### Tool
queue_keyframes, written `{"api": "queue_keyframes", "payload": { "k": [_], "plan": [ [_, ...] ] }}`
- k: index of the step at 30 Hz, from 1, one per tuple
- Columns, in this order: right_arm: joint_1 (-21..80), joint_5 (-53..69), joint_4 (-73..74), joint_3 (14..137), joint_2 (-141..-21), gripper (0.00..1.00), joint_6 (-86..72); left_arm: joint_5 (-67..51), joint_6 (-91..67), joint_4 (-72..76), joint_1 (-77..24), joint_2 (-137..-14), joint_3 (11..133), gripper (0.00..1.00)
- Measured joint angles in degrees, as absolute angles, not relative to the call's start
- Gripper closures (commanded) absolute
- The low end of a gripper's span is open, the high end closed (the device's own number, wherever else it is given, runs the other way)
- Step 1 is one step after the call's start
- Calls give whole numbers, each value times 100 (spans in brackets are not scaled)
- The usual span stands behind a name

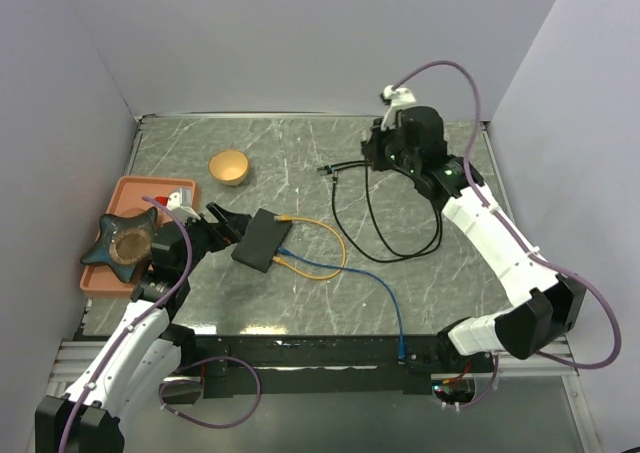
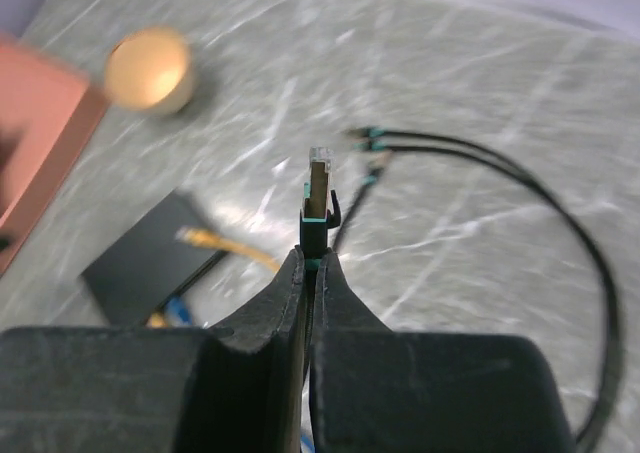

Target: Insert the plug into the switch port

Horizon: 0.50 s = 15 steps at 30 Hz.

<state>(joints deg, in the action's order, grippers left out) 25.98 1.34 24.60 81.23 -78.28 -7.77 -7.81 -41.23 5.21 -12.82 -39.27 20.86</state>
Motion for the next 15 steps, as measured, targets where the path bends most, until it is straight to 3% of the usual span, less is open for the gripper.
{"api": "queue_keyframes", "payload": {
  "k": [8,15],
  "plan": [
    [3752,1511,2467,7397,-8739,100,-117,-1417,-4167,1120,-1282,-4189,2032,1],
    [4458,2558,2093,6842,-9459,100,183,-2467,-4281,2119,-1295,-4921,1800,21]
  ]
}}
